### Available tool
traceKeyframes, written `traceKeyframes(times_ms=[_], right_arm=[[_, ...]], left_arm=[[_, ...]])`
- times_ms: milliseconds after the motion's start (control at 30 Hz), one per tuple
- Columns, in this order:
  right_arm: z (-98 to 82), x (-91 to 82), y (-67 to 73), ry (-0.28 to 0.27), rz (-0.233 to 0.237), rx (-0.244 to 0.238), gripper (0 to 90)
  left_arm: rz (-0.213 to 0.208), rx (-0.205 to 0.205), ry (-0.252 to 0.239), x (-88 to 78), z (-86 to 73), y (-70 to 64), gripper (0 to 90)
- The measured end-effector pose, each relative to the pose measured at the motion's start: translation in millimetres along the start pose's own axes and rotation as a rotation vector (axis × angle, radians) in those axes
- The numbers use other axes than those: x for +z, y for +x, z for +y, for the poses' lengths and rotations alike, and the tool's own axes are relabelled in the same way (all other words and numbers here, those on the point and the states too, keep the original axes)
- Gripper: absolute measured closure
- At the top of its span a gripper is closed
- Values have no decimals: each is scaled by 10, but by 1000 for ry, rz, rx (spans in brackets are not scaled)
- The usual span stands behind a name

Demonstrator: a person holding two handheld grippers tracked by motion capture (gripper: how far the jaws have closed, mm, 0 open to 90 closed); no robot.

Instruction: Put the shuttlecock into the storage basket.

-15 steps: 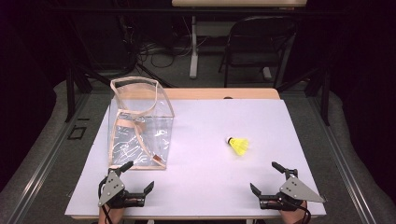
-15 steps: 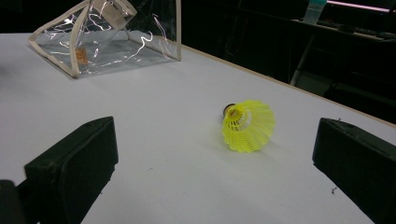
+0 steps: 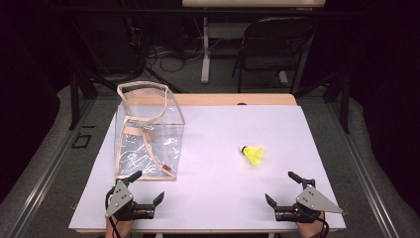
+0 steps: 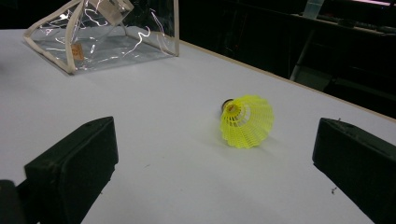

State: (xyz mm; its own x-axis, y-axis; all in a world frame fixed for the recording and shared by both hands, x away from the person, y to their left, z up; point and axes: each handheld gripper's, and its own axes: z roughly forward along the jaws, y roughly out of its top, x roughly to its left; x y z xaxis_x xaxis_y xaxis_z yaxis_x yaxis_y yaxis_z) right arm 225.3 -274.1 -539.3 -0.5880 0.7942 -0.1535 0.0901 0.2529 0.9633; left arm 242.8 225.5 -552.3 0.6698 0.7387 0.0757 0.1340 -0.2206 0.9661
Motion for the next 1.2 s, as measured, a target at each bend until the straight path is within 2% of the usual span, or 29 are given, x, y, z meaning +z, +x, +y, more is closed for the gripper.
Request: traceKeyframes(times_ms=[533, 1200], right_arm=[[13, 98, -8, 51, 3, 18, 0], [41, 380, -49, 175, 12, 27, 0]], left_arm=[[-2, 8, -4, -12, 0, -5, 0], [3, 17, -7, -27, 3, -11, 0]])
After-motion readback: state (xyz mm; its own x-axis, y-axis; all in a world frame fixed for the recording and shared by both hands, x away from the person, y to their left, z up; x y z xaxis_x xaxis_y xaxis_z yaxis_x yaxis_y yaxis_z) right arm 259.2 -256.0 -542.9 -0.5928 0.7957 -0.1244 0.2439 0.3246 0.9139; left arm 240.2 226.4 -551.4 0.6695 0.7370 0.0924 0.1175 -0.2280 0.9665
